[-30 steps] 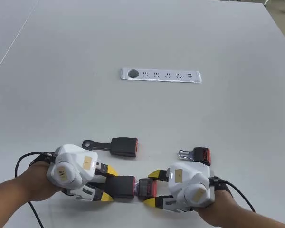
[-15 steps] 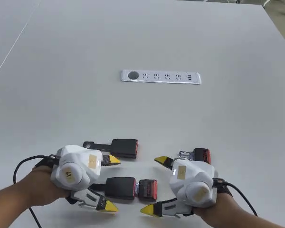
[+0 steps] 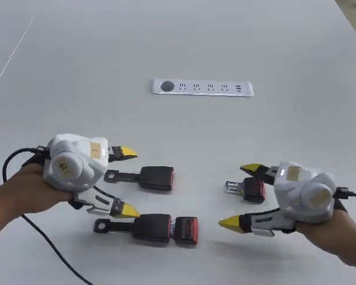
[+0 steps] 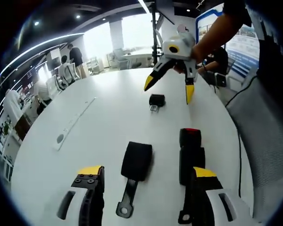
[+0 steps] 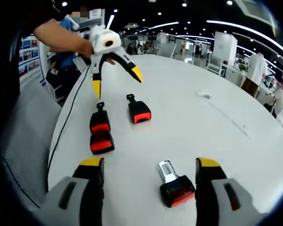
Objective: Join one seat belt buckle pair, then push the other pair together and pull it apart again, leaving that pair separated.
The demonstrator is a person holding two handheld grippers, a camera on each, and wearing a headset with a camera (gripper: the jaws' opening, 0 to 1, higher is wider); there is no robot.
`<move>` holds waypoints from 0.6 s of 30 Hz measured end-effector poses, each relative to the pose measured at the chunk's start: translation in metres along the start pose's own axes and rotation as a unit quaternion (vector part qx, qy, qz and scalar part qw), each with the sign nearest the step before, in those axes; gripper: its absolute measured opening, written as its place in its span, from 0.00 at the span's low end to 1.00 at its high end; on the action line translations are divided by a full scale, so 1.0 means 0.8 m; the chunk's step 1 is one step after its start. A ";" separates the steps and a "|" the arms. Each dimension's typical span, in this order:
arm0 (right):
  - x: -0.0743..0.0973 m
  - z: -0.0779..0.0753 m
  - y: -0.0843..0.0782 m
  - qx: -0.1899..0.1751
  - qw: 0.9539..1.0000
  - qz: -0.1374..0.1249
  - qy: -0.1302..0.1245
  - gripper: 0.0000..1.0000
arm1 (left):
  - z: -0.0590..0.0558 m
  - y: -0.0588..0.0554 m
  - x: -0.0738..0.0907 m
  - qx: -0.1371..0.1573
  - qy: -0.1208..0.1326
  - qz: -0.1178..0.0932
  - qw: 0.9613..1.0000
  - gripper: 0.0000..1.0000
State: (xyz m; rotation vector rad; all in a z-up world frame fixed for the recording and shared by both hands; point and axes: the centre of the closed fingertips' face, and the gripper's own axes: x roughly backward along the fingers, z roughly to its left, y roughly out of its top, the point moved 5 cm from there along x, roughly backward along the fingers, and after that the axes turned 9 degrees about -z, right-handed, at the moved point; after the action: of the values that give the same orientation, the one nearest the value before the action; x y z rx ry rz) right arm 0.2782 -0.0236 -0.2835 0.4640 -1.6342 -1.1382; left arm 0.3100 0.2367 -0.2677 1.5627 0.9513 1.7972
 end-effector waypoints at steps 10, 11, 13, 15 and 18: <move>0.006 -0.043 -0.030 -0.010 0.998 0.051 0.033 0.77 | 0.026 -0.001 -0.027 0.008 -0.024 0.019 1.000 0.73; 0.005 -0.044 -0.032 -0.013 0.998 0.055 0.040 0.76 | 0.025 -0.003 -0.032 0.015 -0.032 0.020 0.999 0.73; 0.000 -0.046 -0.039 -0.016 0.996 0.064 0.057 0.73 | 0.023 -0.008 -0.042 0.019 -0.041 0.027 0.999 0.73; -0.002 -0.048 -0.044 -0.009 0.995 0.077 0.063 0.73 | 0.020 -0.011 -0.049 0.025 -0.052 0.030 0.998 0.71; -0.007 -0.047 -0.050 -0.007 0.993 0.089 0.079 0.71 | 0.018 -0.016 -0.061 0.022 -0.062 0.035 0.997 0.68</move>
State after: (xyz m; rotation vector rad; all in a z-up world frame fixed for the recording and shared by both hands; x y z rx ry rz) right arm 0.3045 -0.0552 -0.3204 0.3806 -1.4980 -0.9551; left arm 0.3316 0.2073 -0.3051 1.7326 0.8937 1.7135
